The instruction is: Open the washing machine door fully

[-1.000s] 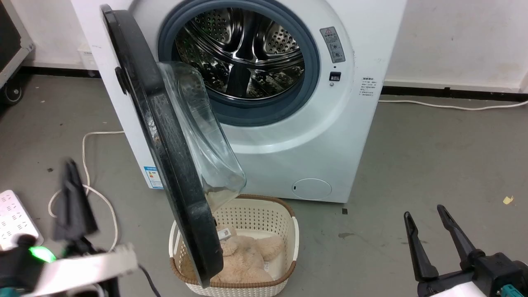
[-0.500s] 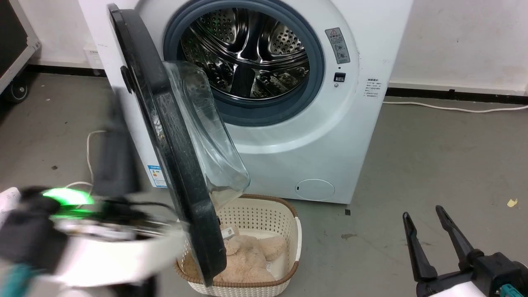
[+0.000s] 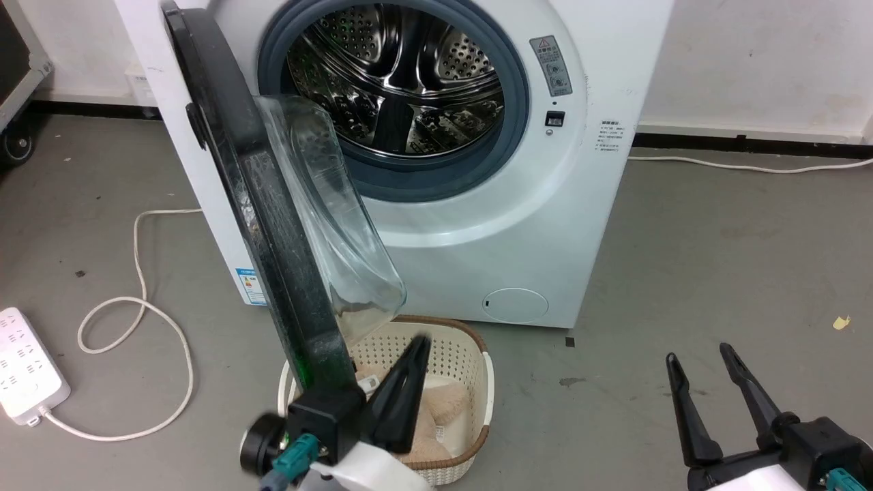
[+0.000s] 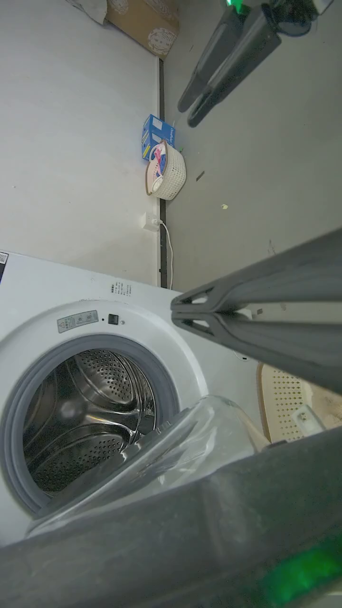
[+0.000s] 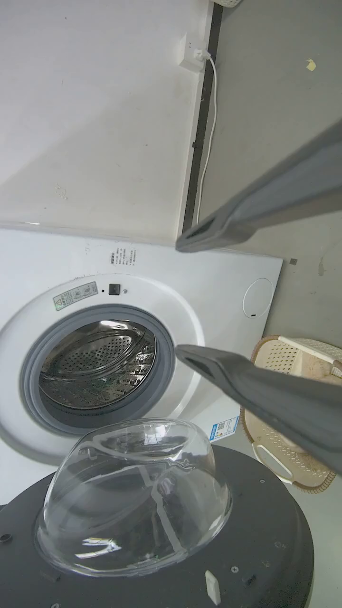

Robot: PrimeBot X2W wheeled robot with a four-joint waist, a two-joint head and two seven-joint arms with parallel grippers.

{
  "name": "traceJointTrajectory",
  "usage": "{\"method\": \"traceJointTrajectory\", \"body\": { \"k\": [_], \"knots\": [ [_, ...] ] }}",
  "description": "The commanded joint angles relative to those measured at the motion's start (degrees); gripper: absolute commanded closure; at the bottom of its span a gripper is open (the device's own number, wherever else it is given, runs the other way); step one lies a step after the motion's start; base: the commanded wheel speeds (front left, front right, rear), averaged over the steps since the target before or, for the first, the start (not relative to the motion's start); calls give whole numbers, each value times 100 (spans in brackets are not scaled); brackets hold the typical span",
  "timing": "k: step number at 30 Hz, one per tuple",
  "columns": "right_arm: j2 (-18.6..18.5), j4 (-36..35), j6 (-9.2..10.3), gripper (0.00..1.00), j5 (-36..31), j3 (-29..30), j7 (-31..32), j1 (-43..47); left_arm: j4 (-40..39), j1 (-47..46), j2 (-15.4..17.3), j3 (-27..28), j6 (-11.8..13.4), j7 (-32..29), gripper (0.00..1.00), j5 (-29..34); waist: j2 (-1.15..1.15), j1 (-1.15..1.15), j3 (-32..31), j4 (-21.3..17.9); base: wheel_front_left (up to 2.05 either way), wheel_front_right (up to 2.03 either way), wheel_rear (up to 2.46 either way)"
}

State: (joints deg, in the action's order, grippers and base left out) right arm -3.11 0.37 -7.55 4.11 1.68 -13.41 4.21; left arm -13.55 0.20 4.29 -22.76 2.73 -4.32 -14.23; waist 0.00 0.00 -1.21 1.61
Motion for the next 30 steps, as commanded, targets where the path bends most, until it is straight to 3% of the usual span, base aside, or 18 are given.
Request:
{"method": "traceJointTrajectory", "body": {
  "k": [1, 15, 30],
  "knots": [
    [23, 11, 6, 0, 22, 13, -7, -55, 30, 52, 6, 11, 27, -6, 100, -1, 0, 0, 5, -4, 0, 0, 0],
    [24, 76, 6, 0, 84, 17, 19, -27, 1171, 129, 194, 339, 415, 222, 100, 138, 0, 0, 43, 242, 0, 0, 0],
    [24, 231, 6, 0, 202, -245, 49, 22, 1357, 98, 437, 663, 481, 297, 100, -56, 0, 0, -2, 1739, 0, 0, 0]
  ]
}}
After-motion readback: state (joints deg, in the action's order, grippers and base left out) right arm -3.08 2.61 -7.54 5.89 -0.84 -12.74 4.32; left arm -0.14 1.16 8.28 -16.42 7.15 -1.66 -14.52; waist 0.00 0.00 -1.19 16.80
